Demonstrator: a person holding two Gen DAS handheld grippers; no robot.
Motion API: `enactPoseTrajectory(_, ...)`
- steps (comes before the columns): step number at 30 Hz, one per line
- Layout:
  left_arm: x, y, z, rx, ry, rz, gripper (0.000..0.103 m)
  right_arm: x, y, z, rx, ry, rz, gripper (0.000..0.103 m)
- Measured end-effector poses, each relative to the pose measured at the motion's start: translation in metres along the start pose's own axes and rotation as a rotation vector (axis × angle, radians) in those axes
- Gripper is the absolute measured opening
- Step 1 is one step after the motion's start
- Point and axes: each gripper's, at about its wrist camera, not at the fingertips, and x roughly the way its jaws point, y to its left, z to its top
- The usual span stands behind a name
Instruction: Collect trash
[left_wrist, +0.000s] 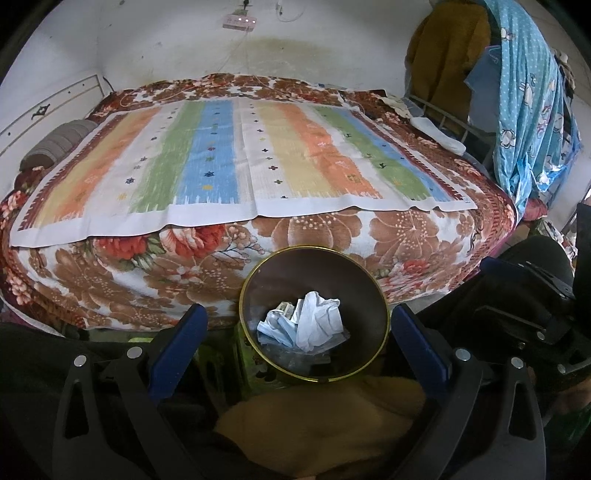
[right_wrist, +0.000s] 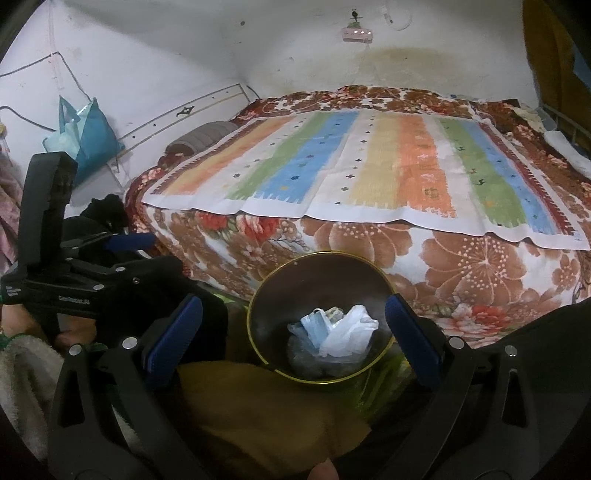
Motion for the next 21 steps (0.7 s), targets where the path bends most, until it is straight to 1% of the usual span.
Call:
enactPoseTrajectory(10, -0.0004, -0.0004, -0.0007, -0.001, 0.000, 0.002, 0.097, 0.0014, 0.0008, 0.0001, -0.002, 0.006, 0.004, 0.095)
enactPoseTrajectory(14, -0.0004, 0.0019, -0.0040, -0.019, -0.003, -0.004, 0.097, 0.0016, 0.0007, 0.0000, -0.002, 0.007, 0.004, 0.095)
enactPoseTrajectory(21, 0.0019, -0.0007, -0.0080, -0.007, 0.001, -0.004, 0.097, 0.0034, 0.0062, -0.0035, -0.006, 0.011, 0.013, 0.095)
